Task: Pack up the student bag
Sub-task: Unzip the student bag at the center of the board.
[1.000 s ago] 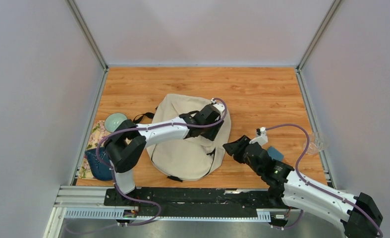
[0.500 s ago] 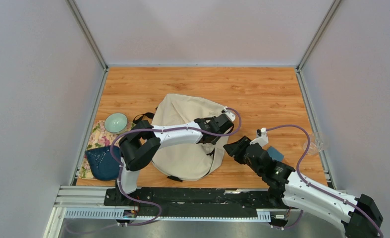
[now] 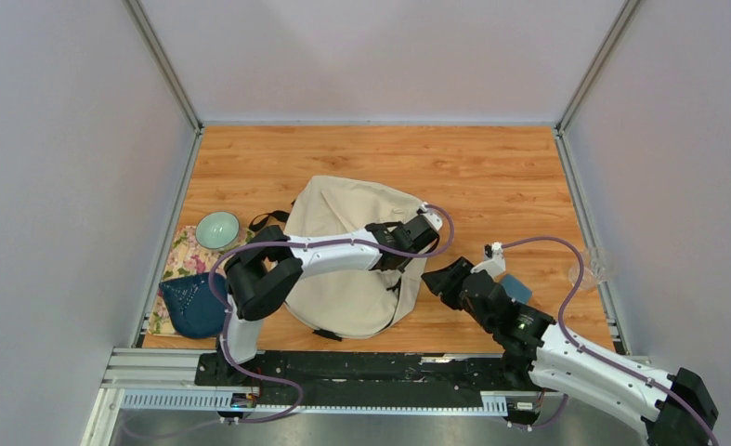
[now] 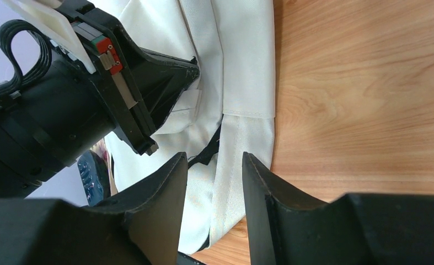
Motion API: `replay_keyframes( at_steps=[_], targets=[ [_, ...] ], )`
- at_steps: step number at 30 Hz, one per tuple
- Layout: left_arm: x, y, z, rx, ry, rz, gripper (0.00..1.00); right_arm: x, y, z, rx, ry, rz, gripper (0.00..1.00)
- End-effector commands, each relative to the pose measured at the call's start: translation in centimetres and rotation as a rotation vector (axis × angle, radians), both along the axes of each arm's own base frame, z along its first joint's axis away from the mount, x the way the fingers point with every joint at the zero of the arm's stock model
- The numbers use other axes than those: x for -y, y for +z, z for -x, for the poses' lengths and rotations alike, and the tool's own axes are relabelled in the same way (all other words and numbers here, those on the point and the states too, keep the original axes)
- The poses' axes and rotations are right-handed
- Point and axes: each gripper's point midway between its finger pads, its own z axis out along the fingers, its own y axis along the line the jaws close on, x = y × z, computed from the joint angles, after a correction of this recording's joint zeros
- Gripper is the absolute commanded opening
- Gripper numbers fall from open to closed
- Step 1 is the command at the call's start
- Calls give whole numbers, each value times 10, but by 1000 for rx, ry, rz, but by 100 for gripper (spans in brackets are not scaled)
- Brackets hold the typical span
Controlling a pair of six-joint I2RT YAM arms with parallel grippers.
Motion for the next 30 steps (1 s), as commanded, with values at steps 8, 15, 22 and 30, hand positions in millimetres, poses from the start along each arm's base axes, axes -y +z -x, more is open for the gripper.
replay_keyframes(
  at_steps=[8,15,22,30],
  targets=[
    [1,84,0,66,-23,232,0,-13,4,-3,6,13,-61,45],
    [-9,91,4,68,-21,276,0,-26,5,-5,-6,46,-68,45],
    [-18,88,7,52,-5,308,0,-50,32,-23,55,63,-127,45],
    [-25,87,10,39,7,330,0,-87,34,-48,50,140,-117,46]
  ],
)
